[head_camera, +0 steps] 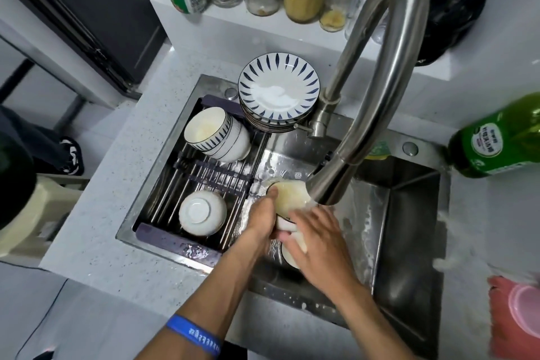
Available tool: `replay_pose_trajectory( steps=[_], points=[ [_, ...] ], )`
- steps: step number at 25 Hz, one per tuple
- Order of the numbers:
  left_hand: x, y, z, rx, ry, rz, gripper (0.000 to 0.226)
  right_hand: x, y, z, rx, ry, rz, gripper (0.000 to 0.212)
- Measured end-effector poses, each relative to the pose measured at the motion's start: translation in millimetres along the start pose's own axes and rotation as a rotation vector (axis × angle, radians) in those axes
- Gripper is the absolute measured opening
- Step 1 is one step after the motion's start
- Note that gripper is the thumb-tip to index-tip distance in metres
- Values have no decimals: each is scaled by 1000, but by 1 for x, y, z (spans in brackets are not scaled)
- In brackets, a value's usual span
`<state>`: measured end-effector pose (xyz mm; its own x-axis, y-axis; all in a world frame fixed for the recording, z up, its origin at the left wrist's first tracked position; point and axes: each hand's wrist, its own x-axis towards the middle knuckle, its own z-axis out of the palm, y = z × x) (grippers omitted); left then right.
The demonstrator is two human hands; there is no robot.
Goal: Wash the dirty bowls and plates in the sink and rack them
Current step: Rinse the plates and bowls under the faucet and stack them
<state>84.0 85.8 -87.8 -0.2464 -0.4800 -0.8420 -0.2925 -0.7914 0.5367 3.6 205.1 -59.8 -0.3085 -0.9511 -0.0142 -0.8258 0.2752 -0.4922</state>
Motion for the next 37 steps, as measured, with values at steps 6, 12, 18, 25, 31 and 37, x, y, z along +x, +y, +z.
replay_pose_trajectory(
  steps=[6, 12, 18, 25, 31, 37],
  points=[
    [-27, 1, 14, 865, -95, 408, 62, 20, 11, 19, 883, 7, 512, 13],
    [-25, 27, 33, 982, -96, 536, 13, 11, -2, 7, 1383, 112, 758, 25],
    [-28, 50, 44, 940, -179, 353, 42, 16, -2, -7, 1506, 192, 840, 27],
    [-25, 47, 38, 654, -129, 294, 28, 26, 1, -16, 1800, 287, 949, 37],
    [-27, 3, 31, -338, -18, 63, 52, 39, -3, -8, 1891, 302, 1008, 24],
    [-37, 11, 25, 135, -6, 197, 44, 7, -4, 8, 584, -97, 238, 39]
  ],
)
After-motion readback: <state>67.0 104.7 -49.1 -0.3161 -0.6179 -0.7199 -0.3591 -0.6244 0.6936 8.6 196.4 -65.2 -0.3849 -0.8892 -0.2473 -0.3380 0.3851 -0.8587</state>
